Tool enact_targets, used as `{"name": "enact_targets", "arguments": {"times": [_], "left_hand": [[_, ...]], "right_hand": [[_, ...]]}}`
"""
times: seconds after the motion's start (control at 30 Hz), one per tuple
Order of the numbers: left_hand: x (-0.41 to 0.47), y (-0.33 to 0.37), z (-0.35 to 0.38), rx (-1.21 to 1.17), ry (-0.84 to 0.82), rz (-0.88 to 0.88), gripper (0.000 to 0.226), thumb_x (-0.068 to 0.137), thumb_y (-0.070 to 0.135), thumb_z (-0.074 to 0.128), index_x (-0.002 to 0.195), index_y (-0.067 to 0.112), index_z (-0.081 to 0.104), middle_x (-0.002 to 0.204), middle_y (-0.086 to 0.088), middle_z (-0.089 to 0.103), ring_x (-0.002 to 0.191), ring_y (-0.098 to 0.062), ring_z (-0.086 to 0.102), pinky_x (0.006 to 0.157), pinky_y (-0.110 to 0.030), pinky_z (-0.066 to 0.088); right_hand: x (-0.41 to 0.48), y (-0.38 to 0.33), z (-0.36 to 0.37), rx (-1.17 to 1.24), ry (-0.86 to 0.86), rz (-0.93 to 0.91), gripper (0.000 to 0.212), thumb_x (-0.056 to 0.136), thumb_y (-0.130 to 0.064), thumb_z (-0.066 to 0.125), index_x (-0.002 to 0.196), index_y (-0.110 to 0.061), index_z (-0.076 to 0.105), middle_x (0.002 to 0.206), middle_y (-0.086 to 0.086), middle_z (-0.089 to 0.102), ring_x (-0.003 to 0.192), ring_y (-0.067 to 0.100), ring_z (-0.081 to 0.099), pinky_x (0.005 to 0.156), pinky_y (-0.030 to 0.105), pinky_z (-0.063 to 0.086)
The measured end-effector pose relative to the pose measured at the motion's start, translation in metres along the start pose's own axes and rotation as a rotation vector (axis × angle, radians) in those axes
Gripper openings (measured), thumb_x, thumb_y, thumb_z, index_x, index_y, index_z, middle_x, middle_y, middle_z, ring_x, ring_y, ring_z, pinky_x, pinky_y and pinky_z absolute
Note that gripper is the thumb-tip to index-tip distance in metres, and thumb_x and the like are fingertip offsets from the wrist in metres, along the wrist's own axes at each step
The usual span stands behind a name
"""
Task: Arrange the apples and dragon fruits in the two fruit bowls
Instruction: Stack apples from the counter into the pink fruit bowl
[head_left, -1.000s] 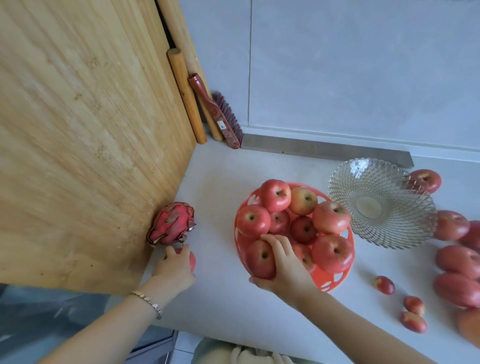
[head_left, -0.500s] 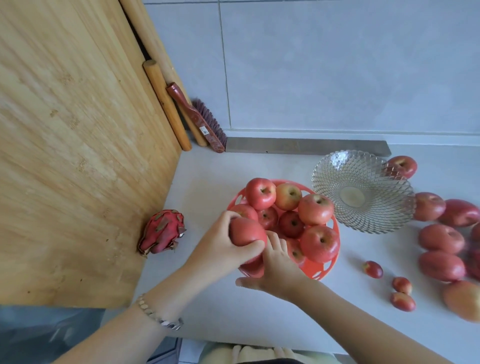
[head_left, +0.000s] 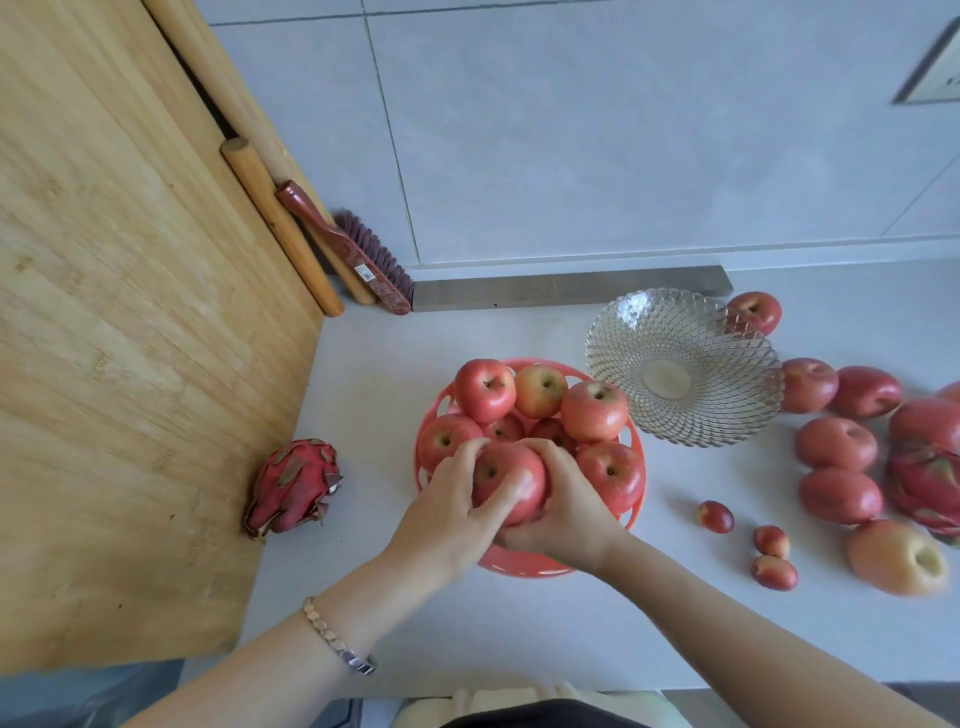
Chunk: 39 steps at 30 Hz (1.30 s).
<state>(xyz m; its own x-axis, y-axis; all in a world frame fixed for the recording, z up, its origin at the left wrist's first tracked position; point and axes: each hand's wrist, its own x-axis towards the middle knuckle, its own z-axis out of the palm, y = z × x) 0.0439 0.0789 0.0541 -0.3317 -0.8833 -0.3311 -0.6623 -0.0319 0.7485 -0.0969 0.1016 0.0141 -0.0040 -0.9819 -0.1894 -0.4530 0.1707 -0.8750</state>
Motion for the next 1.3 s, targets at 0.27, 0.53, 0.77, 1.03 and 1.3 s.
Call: {"name": "enact_targets", "arguments": {"times": [0.27, 0.53, 0.77, 1.03, 1.3], "left_hand": [[0.001, -0.030, 0.002, 0.459, -0.035, 0.188, 0.053, 0.079, 0.029, 0.066, 0.129, 0.026, 0.049, 0.131, 0.004, 0.040, 0.119, -0.023, 0.041, 0.097, -0.026, 0.041], [0.011, -0.030, 0.009, 0.739, 0.013, 0.229, 0.075, 0.034, 0.044, 0.084, 0.103, 0.028, 0.059, 0.089, 0.001, 0.060, 0.069, -0.029, 0.057, 0.054, -0.036, 0.053], [0.010, -0.011, 0.039, 0.625, -0.108, 0.269, 0.072, 0.069, 0.040, 0.071, 0.135, 0.030, 0.041, 0.129, 0.003, 0.041, 0.111, -0.024, 0.040, 0.087, -0.026, 0.038], [0.017, -0.013, 0.054, 0.642, -0.188, 0.232, 0.072, 0.074, 0.036, 0.068, 0.138, 0.030, 0.036, 0.130, -0.001, 0.033, 0.118, -0.027, 0.032, 0.095, -0.035, 0.045], [0.010, -0.047, 0.047, 0.099, -0.082, 0.179, 0.075, 0.057, 0.039, 0.080, 0.122, 0.023, 0.046, 0.129, 0.009, 0.046, 0.122, -0.006, 0.045, 0.102, -0.029, 0.042]], "right_hand": [[-0.012, 0.013, -0.060, 0.401, 0.148, 0.100, 0.071, 0.032, -0.036, 0.080, 0.098, -0.041, 0.054, 0.098, -0.007, 0.064, 0.092, 0.008, 0.062, 0.083, 0.026, 0.052], [-0.016, 0.026, -0.075, 0.322, 0.122, 0.162, 0.078, 0.031, -0.035, 0.081, 0.099, -0.040, 0.043, 0.106, 0.006, 0.058, 0.089, 0.020, 0.063, 0.085, 0.046, 0.054], [-0.015, 0.024, -0.077, 0.346, 0.158, 0.121, 0.073, 0.042, -0.022, 0.082, 0.101, -0.040, 0.043, 0.105, -0.001, 0.058, 0.093, 0.019, 0.063, 0.087, 0.046, 0.054], [-0.012, 0.023, -0.083, 0.371, 0.149, 0.090, 0.072, 0.046, -0.014, 0.080, 0.106, -0.038, 0.046, 0.106, -0.003, 0.059, 0.092, 0.013, 0.062, 0.082, 0.036, 0.054], [-0.002, 0.011, -0.062, 0.376, 0.046, 0.075, 0.073, 0.040, -0.019, 0.082, 0.102, -0.035, 0.046, 0.107, 0.000, 0.060, 0.091, 0.012, 0.064, 0.077, 0.027, 0.055]]}}
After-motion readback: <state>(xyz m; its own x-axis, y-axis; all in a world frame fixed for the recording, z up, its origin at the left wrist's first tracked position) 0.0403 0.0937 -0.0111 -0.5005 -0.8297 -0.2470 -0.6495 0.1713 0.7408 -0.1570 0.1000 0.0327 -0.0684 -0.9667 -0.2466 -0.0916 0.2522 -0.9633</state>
